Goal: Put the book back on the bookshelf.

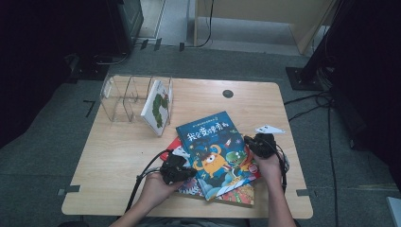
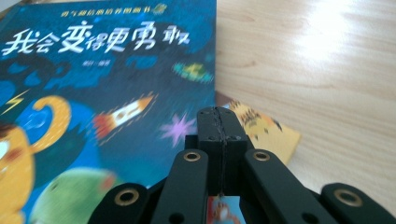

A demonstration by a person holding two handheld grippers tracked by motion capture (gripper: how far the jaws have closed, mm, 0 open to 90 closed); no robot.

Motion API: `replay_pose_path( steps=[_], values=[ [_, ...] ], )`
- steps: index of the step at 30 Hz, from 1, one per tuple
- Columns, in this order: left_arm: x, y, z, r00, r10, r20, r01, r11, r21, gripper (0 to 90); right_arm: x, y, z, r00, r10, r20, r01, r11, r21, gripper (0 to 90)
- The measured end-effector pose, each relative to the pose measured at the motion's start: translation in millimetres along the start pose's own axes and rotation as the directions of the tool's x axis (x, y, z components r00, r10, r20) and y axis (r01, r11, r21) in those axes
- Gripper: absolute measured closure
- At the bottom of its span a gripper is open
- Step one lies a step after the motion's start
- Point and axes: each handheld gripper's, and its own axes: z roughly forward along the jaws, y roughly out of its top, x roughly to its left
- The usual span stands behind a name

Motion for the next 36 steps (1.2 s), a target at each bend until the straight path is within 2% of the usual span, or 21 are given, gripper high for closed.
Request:
replay_pose_path(
  steps=[3, 11, 19, 24, 30, 36],
  values=[
    [1.3, 4.9, 1.2, 0.9999, 0.011, 0.013, -0.012, 0.9998, 0.014, 87.7, -1.6, -6.8, -6.8, 0.9999, 0.012, 0.001, -0.012, 1.000, -0.004, 90.0],
    [27.3, 16.2, -18.9, 0.9991, -0.001, -0.041, 0.001, 1.0000, -0.006, 87.1, -1.4, -29.5, -27.2, 0.9996, 0.029, 0.002, -0.029, 1.000, -0.004, 90.0],
    [51.1, 25.2, -33.2, 0.9972, -0.035, -0.066, 0.032, 0.9986, -0.042, 85.3, 5.1, -58.0, -55.3, 0.9999, 0.010, 0.011, -0.010, 1.000, -0.009, 89.4],
    [64.0, 30.0, -38.8, 0.9962, -0.060, -0.064, 0.056, 0.9967, -0.059, 85.5, 7.8, -68.3, -66.5, 0.9997, 0.021, 0.013, -0.021, 1.000, -0.004, 89.5],
    [71.7, 33.7, -40.1, 0.9952, -0.073, -0.066, 0.069, 0.9956, -0.063, 85.5, 12.7, -77.4, -77.4, 0.9993, 0.021, 0.031, -0.021, 1.000, 0.005, 89.7],
    [75.7, 34.6, -41.5, 0.9938, -0.081, -0.075, 0.076, 0.9949, -0.066, 85.4, 15.1, -83.7, -84.4, 0.9992, 0.030, 0.027, -0.031, 0.999, 0.008, 90.0]
  ],
)
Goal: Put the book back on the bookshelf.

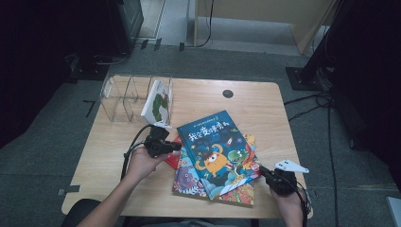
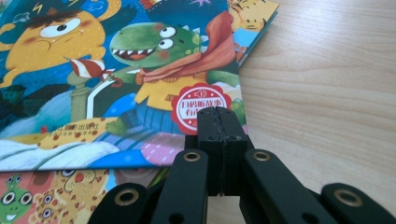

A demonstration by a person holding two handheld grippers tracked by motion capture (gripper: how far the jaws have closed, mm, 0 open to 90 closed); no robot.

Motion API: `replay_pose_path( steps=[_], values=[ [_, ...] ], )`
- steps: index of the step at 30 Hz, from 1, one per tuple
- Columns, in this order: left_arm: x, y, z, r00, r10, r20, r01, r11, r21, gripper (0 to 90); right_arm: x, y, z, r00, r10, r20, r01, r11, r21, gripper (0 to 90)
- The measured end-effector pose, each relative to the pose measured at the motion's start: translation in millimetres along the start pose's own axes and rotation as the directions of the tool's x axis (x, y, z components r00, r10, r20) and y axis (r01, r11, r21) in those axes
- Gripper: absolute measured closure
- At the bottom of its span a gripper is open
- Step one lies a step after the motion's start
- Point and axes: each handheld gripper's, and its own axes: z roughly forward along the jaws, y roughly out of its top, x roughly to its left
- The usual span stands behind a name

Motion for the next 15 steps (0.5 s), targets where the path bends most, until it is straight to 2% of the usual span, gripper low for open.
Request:
replay_pose_path(
  steps=[6, 9, 15],
  values=[
    [4.3, 0.0, -2.3, 0.9999, -0.009, -0.010, 0.009, 1.0000, -0.003, 85.4, 0.3, -4.4, -5.9, 0.9999, 0.012, -0.007, -0.012, 1.000, 0.012, 90.0],
    [5.9, -0.7, -3.3, 0.9998, -0.016, -0.014, 0.016, 0.9999, -0.005, 85.3, 0.6, -7.7, -6.3, 1.0000, -0.002, 0.000, 0.002, 0.999, 0.049, 90.0],
    [8.9, -3.1, -5.6, 0.9994, -0.027, -0.022, 0.027, 0.9996, -0.011, 84.7, -3.5, -6.0, -3.6, 0.9999, 0.010, 0.001, -0.010, 0.999, 0.044, 90.0]
  ],
)
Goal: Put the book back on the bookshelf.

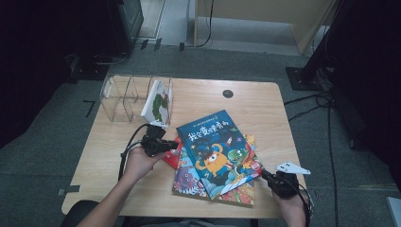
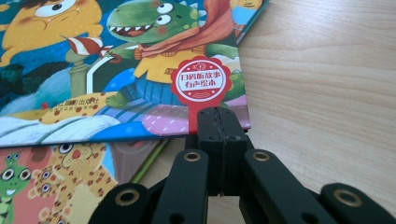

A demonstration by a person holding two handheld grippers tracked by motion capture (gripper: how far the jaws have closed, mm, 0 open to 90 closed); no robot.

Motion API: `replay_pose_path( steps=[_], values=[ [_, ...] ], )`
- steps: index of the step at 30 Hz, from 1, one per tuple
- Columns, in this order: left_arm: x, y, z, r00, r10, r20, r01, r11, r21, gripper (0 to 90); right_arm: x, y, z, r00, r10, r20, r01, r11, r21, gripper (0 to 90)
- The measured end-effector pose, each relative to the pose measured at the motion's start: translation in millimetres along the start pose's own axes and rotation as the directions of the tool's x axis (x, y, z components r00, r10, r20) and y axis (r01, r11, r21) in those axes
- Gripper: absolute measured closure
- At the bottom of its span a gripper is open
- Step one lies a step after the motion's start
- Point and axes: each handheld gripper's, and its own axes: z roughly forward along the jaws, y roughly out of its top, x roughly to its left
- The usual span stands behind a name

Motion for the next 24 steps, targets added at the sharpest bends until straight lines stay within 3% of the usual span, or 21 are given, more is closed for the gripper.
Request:
replay_pose_path(
  steps=[24],
  values=[
    [19.0, -24.9, -19.9, 0.9932, -0.076, -0.088, 0.075, 0.9971, -0.012, 78.6, -32.8, 36.6, 38.0, 0.9990, 0.025, 0.038, -0.024, 1.000, -0.014, 90.0]
  ],
)
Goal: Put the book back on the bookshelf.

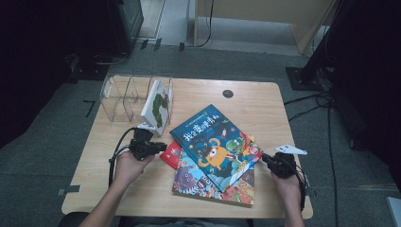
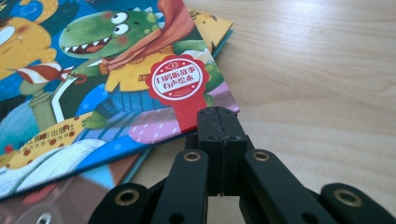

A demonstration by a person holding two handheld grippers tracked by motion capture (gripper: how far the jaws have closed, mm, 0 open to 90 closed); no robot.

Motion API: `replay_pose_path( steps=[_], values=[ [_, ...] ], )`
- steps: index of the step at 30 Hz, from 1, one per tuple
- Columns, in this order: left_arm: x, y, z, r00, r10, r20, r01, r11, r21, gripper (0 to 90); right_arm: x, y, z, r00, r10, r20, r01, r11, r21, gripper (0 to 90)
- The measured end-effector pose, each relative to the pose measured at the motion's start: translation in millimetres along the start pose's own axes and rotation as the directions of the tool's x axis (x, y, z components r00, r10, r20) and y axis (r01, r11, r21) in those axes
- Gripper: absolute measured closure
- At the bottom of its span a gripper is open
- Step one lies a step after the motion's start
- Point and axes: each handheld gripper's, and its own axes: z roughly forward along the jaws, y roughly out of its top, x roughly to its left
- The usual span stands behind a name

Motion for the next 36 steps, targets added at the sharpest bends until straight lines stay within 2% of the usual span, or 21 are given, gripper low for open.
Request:
replay_pose_path(
  steps=[3, 12, 18, 22, 25, 27, 31, 33, 36],
  values=[
    [2.4, -3.8, -1.8, 0.9999, -0.012, 0.001, 0.012, 0.9999, 0.000, 74.5, -4.0, 7.7, 7.0, 1.0000, -0.004, -0.001, 0.004, 1.000, 0.001, 90.0],
    [6.5, -13.3, -5.2, 0.9995, -0.022, 0.022, 0.022, 0.9997, -0.011, 49.7, -13.6, 28.3, 26.9, 0.9998, -0.009, -0.017, 0.009, 1.000, 0.003, 90.0],
    [8.9, -17.3, -5.7, 0.9977, -0.033, 0.060, 0.035, 0.9990, -0.028, 41.4, -15.8, 39.5, 37.9, 0.9998, -0.016, -0.016, 0.016, 1.000, 0.005, 90.0],
    [7.5, -19.9, -4.8, 0.9989, -0.015, 0.045, 0.016, 0.9996, -0.022, 41.3, -16.7, 46.8, 43.8, 0.9996, -0.024, -0.015, 0.025, 1.000, 0.014, 90.0],
    [6.4, -21.6, -4.3, 0.9996, 0.006, 0.026, -0.006, 0.9999, -0.015, 46.4, -19.0, 50.9, 49.4, 0.9996, -0.021, -0.021, 0.021, 1.000, 0.013, 90.0],
    [7.4, -21.8, -3.7, 0.9996, 0.011, 0.028, -0.011, 0.9999, -0.008, 48.8, -20.2, 55.2, 52.9, 0.9997, -0.018, -0.015, 0.019, 1.000, 0.023, 90.0],
    [11.0, -21.7, -4.1, 0.9988, 0.024, 0.044, -0.022, 0.9990, -0.039, 57.3, -21.9, 59.6, 58.5, 0.9998, -0.010, -0.015, 0.011, 1.000, 0.021, 90.0],
    [12.3, -20.6, -3.3, 0.9986, 0.042, 0.033, -0.040, 0.9983, -0.043, 58.5, -22.7, 61.8, 61.1, 0.9999, -0.011, -0.013, 0.012, 1.000, 0.023, 90.0],
    [15.7, -17.2, -1.2, 0.9995, 0.029, 0.009, -0.029, 0.9994, -0.020, 57.7, -23.2, 65.0, 65.0, 0.9998, -0.015, -0.013, 0.015, 1.000, 0.021, 90.0]
  ],
)
